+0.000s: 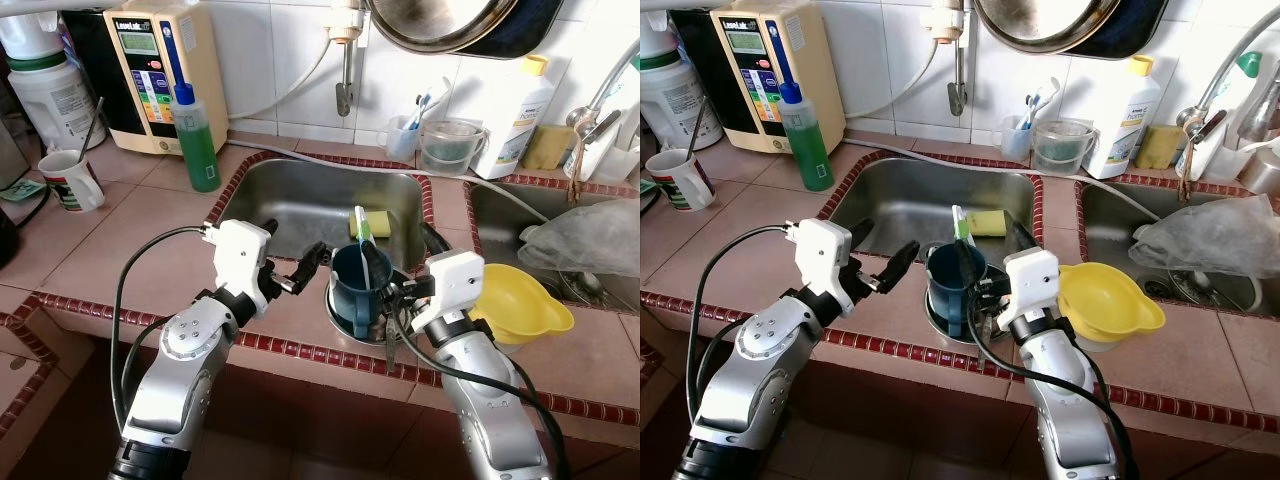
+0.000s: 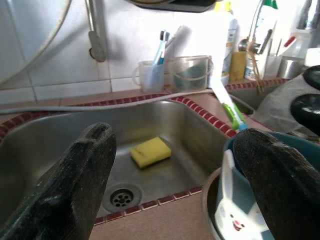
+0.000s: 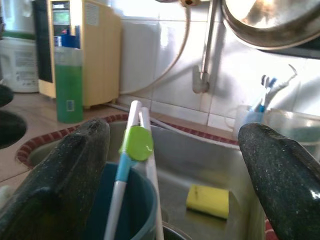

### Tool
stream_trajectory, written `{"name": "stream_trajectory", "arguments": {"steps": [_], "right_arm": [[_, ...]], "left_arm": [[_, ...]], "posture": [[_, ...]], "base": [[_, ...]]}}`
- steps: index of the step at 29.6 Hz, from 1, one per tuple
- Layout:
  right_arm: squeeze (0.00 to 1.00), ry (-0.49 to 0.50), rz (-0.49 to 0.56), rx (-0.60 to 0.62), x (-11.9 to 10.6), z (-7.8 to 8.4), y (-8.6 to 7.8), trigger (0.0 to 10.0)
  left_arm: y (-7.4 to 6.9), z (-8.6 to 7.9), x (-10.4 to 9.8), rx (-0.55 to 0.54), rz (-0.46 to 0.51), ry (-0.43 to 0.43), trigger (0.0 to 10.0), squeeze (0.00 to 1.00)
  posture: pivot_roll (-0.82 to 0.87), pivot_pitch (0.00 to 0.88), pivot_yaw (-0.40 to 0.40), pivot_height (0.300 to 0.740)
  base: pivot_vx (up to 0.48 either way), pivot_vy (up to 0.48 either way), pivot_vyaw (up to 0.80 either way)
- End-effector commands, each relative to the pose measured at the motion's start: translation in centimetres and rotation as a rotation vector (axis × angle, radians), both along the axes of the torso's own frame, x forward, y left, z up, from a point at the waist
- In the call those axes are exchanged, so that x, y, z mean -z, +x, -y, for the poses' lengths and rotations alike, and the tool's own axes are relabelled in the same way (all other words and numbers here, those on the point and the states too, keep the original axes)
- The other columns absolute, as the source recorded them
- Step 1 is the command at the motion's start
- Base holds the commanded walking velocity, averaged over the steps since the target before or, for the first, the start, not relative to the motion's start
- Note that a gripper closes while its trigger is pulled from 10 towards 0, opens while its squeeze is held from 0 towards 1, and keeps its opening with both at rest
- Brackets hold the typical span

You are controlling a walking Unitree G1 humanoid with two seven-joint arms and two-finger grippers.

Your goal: Kitchen organization

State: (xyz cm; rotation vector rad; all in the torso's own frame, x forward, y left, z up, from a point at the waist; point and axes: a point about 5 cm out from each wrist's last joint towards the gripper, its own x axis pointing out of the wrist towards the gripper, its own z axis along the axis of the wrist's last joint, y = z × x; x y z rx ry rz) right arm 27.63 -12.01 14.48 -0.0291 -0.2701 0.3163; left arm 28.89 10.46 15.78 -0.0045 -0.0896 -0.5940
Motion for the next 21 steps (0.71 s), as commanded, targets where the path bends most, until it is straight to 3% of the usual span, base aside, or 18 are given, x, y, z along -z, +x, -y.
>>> {"name": "stream_trajectory", "arguments": {"steps": [1, 5, 11, 16, 21], "right_arm": [[0.00, 0.057, 0.033, 0.010, -1.7, 0.0, 0.6, 10.0], [0.00, 0.110, 0.031, -0.003, -2.6, -0.7, 1.0, 10.0], [0.00, 0.110, 0.027, -0.001, -2.8, -1.1, 1.2, 10.0], [0.00, 0.089, 0.101, -0.066, -3.2, -1.3, 0.2, 10.0], [0.00, 0.038, 0.125, -0.033, -2.7, -0.3, -1.1, 10.0]], "left_arm": [[-0.1, 0.6, -1.0, 0.036, 0.035, 0.014, 10.0, 0.00], [-0.3, 0.9, -1.2, 0.049, 0.043, 0.014, 10.0, 0.00], [-0.4, 0.7, -1.4, 0.053, 0.048, 0.012, 10.0, 0.00], [-0.3, 0.7, -1.7, 0.047, 0.034, -0.004, 10.0, 0.00], [0.6, 0.6, -2.7, 0.025, 0.008, -0.059, 10.0, 0.00]], "posture": [[-0.08, 0.000, 0.051, 0.740], [-0.08, 0.000, 0.049, 0.740], [-0.07, 0.000, 0.042, 0.740], [-0.06, 0.000, 0.032, 0.740], [-0.08, 0.000, 0.044, 0.740]], "base": [[0.000, 0.000, 0.00], [0.000, 0.000, 0.00], [0.000, 0.000, 0.00], [0.000, 0.000, 0.00], [0.000, 0.000, 0.00]]}}
